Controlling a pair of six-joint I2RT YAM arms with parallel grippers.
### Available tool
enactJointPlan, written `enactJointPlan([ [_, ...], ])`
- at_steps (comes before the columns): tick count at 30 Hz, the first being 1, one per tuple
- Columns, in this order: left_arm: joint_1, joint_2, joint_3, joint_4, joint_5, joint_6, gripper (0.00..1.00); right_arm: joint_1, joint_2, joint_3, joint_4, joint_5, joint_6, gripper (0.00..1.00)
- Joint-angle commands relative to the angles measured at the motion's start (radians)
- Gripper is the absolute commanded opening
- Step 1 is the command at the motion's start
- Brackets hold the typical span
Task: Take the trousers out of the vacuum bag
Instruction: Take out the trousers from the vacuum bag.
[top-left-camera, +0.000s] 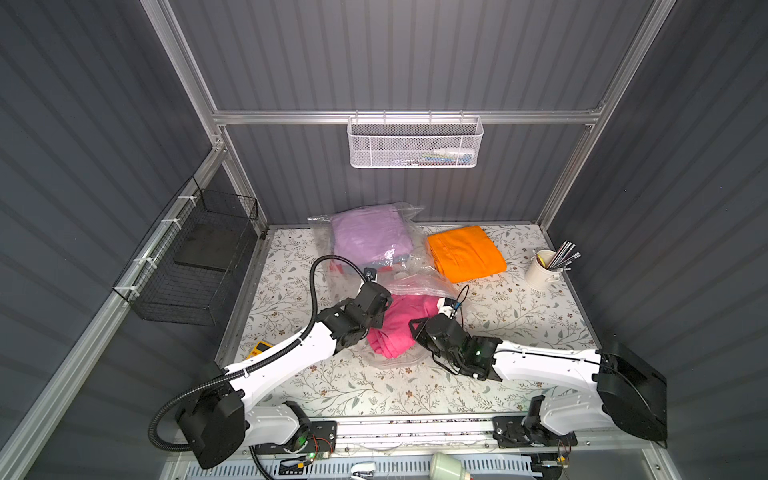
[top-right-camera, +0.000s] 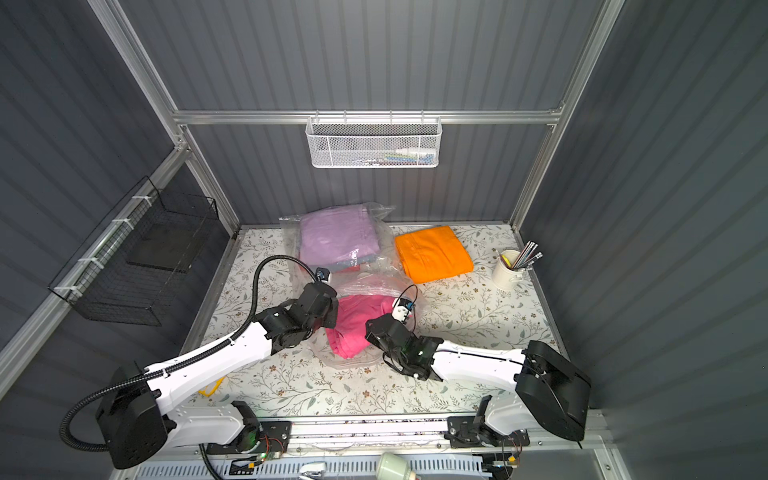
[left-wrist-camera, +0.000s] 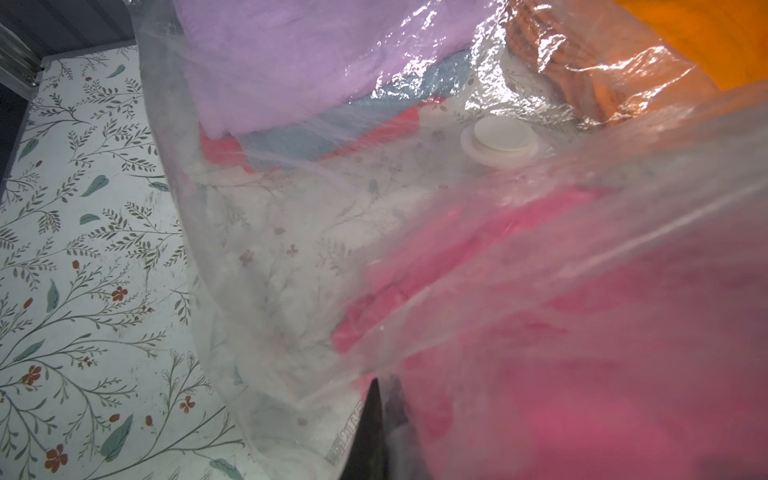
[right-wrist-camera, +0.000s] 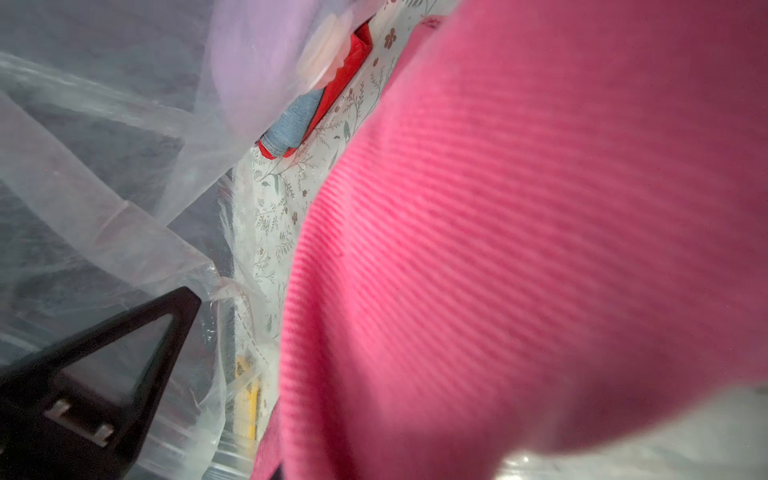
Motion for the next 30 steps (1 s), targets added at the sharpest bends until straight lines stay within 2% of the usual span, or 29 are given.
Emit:
enactJointPlan([
  [1,0.005,0.013,-0.018,0.024,0.000,-0.021,0.00,0.039,0.003,0.046,0.045,0.024,-0.002,0.03],
  [5,0.003,0.024,-0.011,0.026,0.005,-0.019,0.00,0.046,0.012,0.059,0.045,0.004,-0.001,0.03],
  [13,0.004,0.027,-0.024,0.041,0.007,-0.018,0.00,0.050,-0.164,0.030,-0.074,0.092,-0.035,0.02],
  [17,0.003,0.038,-0.013,0.046,0.014,-0.014,0.00,0.093,-0.190,0.034,-0.099,0.113,-0.013,0.01],
  [23,0.004,0.065,0.007,0.063,0.021,-0.005,0.00,0.145,-0.152,0.104,-0.110,0.113,-0.051,0.01],
  [30,0.004,0.130,0.025,0.100,0.028,0.001,0.00,0.153,-0.240,0.186,-0.223,0.128,-0.111,0.00],
])
